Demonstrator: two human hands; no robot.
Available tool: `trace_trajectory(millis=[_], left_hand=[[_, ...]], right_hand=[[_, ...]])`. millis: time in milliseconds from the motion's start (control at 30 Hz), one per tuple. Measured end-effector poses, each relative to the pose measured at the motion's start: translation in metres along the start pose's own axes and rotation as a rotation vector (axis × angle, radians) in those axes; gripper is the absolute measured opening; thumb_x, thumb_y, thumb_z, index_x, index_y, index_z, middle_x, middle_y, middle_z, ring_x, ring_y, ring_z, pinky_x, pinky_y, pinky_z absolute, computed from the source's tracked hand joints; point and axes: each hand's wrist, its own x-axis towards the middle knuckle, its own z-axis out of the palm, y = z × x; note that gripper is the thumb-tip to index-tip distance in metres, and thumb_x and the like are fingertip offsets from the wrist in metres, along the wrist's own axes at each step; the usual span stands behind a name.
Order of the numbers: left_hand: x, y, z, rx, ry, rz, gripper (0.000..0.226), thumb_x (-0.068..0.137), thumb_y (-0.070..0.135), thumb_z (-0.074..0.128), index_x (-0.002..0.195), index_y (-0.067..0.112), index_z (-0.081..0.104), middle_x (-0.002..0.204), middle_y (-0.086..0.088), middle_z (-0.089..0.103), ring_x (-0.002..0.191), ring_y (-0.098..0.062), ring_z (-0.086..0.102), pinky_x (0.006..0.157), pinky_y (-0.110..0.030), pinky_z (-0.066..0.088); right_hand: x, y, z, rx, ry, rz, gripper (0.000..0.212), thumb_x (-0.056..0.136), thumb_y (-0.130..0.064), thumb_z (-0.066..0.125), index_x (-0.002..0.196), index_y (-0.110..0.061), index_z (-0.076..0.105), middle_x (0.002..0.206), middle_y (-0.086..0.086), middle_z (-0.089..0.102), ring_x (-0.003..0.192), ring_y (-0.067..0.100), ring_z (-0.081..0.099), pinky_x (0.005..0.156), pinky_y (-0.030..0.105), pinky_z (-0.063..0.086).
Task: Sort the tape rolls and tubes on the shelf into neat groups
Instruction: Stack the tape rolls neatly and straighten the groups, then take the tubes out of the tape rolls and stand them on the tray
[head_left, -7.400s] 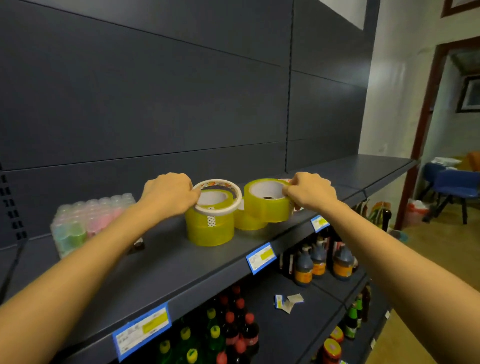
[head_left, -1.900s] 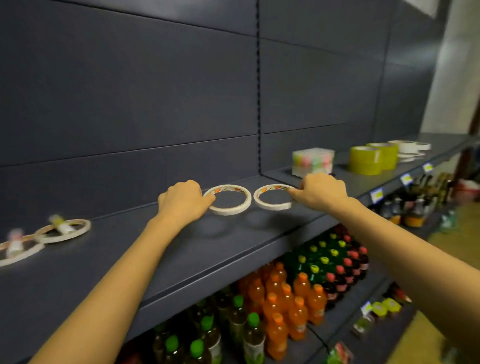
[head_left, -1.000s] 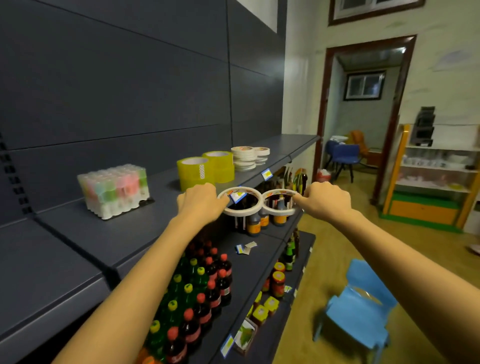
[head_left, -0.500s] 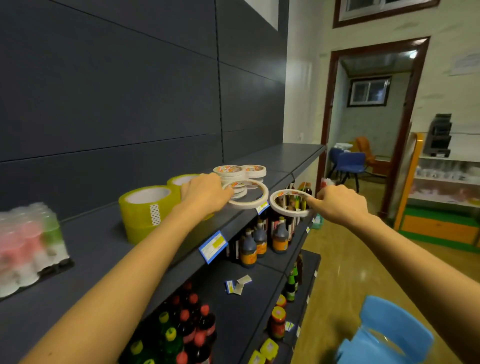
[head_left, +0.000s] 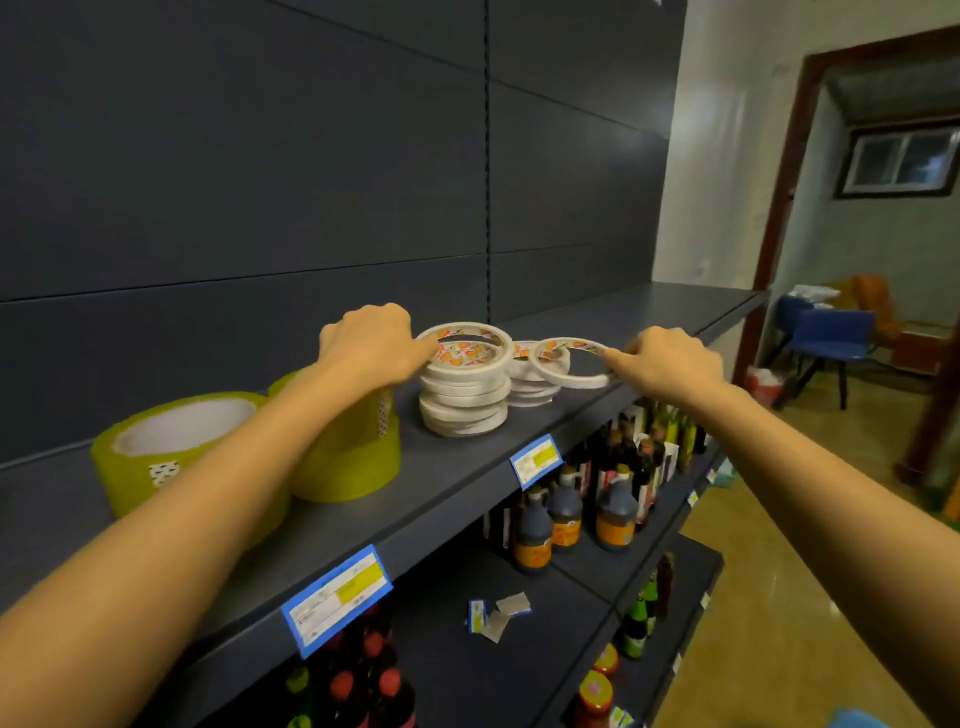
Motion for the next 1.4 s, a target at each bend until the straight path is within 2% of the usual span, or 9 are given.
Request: trace_trajectory(millis=[133,267,467,633,800,900,1033,1200,1400], left_hand=[[0.018,0.005,0.006,0.015,0.047,-0.145,0.040,0.089,0.046,0.048,0.084,0.011,0.066,0.062,0.001,0.049,0.066,-0.021,0.047,0.065,-0.032,0.033],[0.030,0.014,0.013,0.049,0.037,-0.273,0.044,0.090,0.048,0.047,0.086,0.009,0.068,0.064,0.000,0.052,0.064,-0.018,0.050,0.065,-0.031,0.037],[0.038,0.029,0.022,0.059,0.045,-0.414,0.046,0.089,0.048,0.048,0.087,0.007,0.070,0.075,-0.005,0.060,0.078,-0.027,0.057,0.071,-0.032,0.043],[0.055,0.060,0.028,0.045,0.026,-0.405,0.042,0.088,0.046,0.050,0.085,0.009,0.070,0.074,-0.004,0.062,0.076,-0.025,0.061,0.068,-0.032,0.045],[0.078,0.097,0.044,0.102,-0.029,-0.351,0.035,0.088,0.042,0.050,0.066,0.015,0.055,0.063,0.003,0.050,0.065,-0.019,0.051,0.060,-0.028,0.036],[0.087,0.107,0.054,0.081,-0.096,-0.343,0.037,0.087,0.037,0.053,0.057,0.017,0.048,0.058,0.002,0.048,0.061,-0.017,0.047,0.061,-0.028,0.036],[0.088,0.111,0.062,0.135,-0.121,-0.345,0.035,0.085,0.035,0.056,0.057,0.016,0.045,0.058,0.002,0.046,0.057,-0.014,0.044,0.057,-0.026,0.031],[0.078,0.111,0.054,0.239,0.126,-0.305,0.033,0.085,0.039,0.058,0.063,0.015,0.050,0.059,0.003,0.048,0.065,-0.022,0.052,0.061,-0.029,0.037],[0.020,0.061,0.002,0.524,0.385,-0.406,0.032,0.089,0.036,0.047,0.089,0.008,0.063,0.091,-0.013,0.065,0.085,-0.036,0.061,0.065,-0.032,0.036]], right_hand=[[0.054,-0.004,0.014,0.045,-0.032,-0.126,0.059,0.089,-0.061,0.042,0.094,-0.011,0.072,0.079,0.007,0.057,0.072,0.026,0.051,0.065,0.031,0.037],[0.096,-0.009,0.031,0.072,-0.096,-0.273,0.060,0.089,-0.060,0.042,0.093,-0.009,0.072,0.070,0.006,0.057,0.057,0.018,0.045,0.054,0.027,0.032],[0.130,-0.013,0.054,-0.004,-0.192,-0.493,0.057,0.088,-0.063,0.041,0.101,-0.016,0.071,0.081,0.003,0.056,0.074,0.023,0.050,0.066,0.031,0.036],[0.152,-0.012,0.051,0.106,-0.087,-0.553,0.065,0.089,-0.066,0.033,0.094,-0.014,0.071,0.067,0.001,0.054,0.064,0.019,0.051,0.064,0.030,0.038],[0.171,-0.002,0.047,0.183,-0.040,-0.557,0.056,0.092,-0.060,0.034,0.093,-0.018,0.070,0.085,0.007,0.060,0.076,0.027,0.048,0.066,0.032,0.035],[0.179,0.004,0.048,0.188,-0.066,-0.545,0.056,0.093,-0.058,0.034,0.095,-0.016,0.071,0.084,0.006,0.057,0.077,0.027,0.048,0.066,0.031,0.035],[0.179,0.008,0.046,0.185,-0.085,-0.548,0.054,0.094,-0.056,0.034,0.098,-0.016,0.070,0.084,0.006,0.056,0.077,0.026,0.048,0.066,0.031,0.035],[0.167,-0.005,0.036,0.229,-0.079,-0.634,0.044,0.094,-0.049,0.039,0.068,-0.019,0.055,0.075,0.004,0.054,0.077,0.028,0.050,0.065,0.031,0.034],[0.130,-0.067,0.019,0.370,-0.081,-0.902,0.021,0.093,-0.041,0.046,0.089,-0.022,0.054,0.090,0.001,0.058,0.082,0.026,0.049,0.069,0.032,0.034]])
